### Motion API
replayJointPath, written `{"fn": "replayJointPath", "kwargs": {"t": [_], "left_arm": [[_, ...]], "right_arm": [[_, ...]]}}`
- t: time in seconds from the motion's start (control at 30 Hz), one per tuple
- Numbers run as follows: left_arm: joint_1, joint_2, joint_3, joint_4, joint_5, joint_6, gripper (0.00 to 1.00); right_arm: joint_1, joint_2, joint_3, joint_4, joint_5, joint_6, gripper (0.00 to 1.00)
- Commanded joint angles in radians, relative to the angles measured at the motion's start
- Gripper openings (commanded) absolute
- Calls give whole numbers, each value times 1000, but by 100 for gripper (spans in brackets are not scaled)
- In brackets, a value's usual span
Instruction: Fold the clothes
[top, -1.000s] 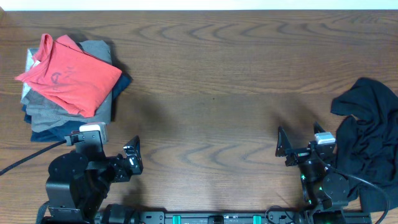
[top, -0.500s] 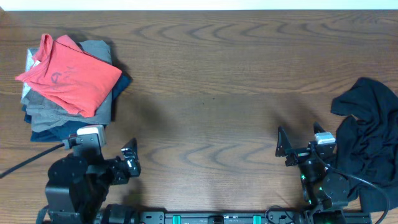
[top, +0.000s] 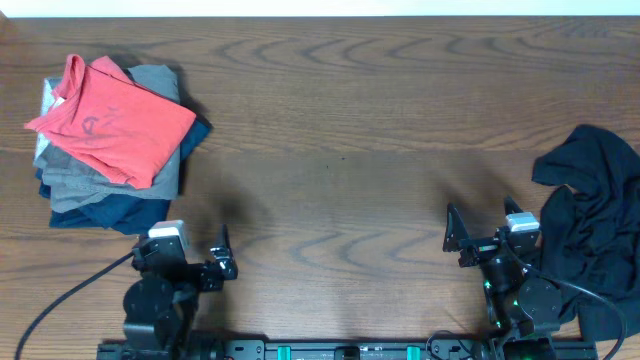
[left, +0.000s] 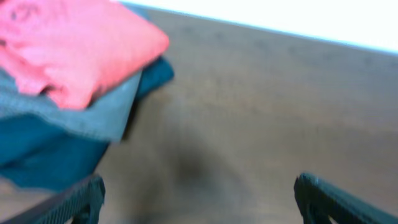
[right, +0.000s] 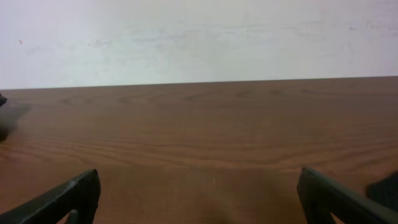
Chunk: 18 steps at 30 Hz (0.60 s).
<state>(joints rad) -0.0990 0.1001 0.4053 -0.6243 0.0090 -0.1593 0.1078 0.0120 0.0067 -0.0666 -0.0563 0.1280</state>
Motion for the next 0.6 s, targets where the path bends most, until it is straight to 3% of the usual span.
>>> {"fn": "replayJointPath", "kwargs": {"t": [0.0, 0.4, 0.47, 0.57], "left_arm": [[2, -76, -103, 104, -19, 9, 98], [4, -98, -377, 631, -60, 28, 98], [4, -98, -402, 658, -67, 35, 98], [4, -98, -401, 568, -73, 30, 98]], "right_arm": [[-15, -7, -1, -3, -1, -10, 99], [-15, -7, -1, -3, -1, -10, 99], [-15, -7, -1, -4, -1, -10, 99], [-15, -7, -1, -4, 0, -10, 99]]}}
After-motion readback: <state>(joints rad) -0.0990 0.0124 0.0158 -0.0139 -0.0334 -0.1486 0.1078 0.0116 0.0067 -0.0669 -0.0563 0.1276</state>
